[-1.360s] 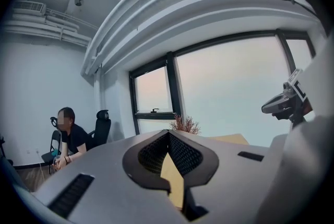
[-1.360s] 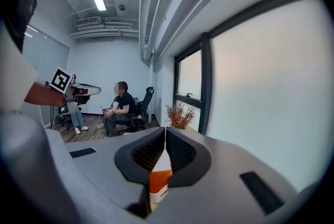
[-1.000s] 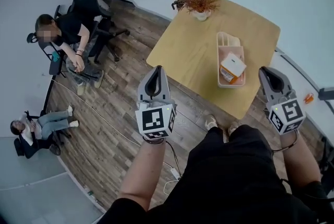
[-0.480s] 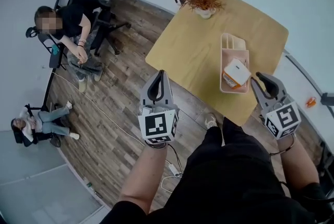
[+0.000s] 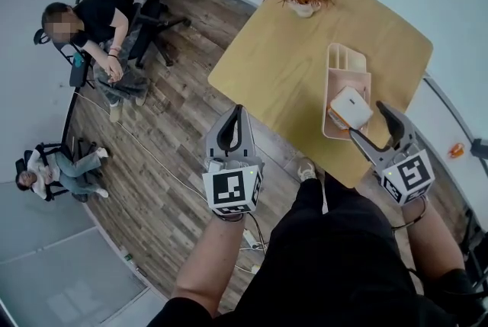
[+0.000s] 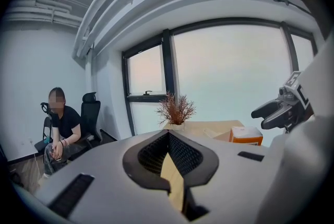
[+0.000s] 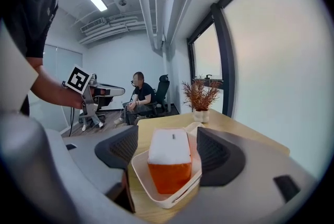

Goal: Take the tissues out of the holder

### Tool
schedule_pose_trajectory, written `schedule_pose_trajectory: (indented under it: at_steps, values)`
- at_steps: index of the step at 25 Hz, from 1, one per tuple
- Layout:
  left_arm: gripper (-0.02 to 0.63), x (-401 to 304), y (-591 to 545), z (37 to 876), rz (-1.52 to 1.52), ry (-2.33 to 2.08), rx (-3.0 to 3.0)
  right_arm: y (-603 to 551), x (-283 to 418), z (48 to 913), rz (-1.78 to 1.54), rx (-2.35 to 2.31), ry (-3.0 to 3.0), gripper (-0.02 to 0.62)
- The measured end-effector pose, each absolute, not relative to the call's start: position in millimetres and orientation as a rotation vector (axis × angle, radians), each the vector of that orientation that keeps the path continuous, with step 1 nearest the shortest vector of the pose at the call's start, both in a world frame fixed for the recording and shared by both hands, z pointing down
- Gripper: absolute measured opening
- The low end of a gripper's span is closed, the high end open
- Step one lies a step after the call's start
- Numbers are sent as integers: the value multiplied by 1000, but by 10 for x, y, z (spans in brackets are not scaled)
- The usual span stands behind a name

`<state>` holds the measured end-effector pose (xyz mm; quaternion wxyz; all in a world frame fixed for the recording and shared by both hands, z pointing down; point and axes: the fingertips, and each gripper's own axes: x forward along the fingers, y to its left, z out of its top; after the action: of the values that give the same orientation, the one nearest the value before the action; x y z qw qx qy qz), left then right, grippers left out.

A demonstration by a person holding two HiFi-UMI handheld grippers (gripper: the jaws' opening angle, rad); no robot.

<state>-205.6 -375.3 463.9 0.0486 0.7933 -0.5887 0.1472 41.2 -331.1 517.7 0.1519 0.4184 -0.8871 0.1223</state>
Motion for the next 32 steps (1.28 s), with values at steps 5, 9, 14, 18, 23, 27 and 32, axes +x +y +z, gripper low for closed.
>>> schedule_pose_trajectory:
  at_steps: [5,9,14,18,23,27,32]
  values:
    - [5,-2016,-3769,4738,472,-1780,2410,-3372,357,5267,328,1190,-2572,454]
    - [5,-2006,-3752,4826,492,-1774,2402,-3411,342,5459,353,1185,-2537,457]
    - [5,-2069,-3725,4948,533,-1769,2380,-3480,360,5610,309,1219,-2479,456]
    - [5,-2127,-3711,5049,561,-1769,2355,-3486,359,5779,317,1190,-2433,456]
    - [5,-2140,-3722,5114,585,-1758,2349,-3527,266,5853,316,1134,-2440,454]
    - [5,-2180,-3731,5152,592,-1759,2329,-3548,245,5961,362,1122,-2409,453]
    - [5,-2210,-3736,5177,594,-1767,2322,-3566,231,6026,387,1119,-2387,426]
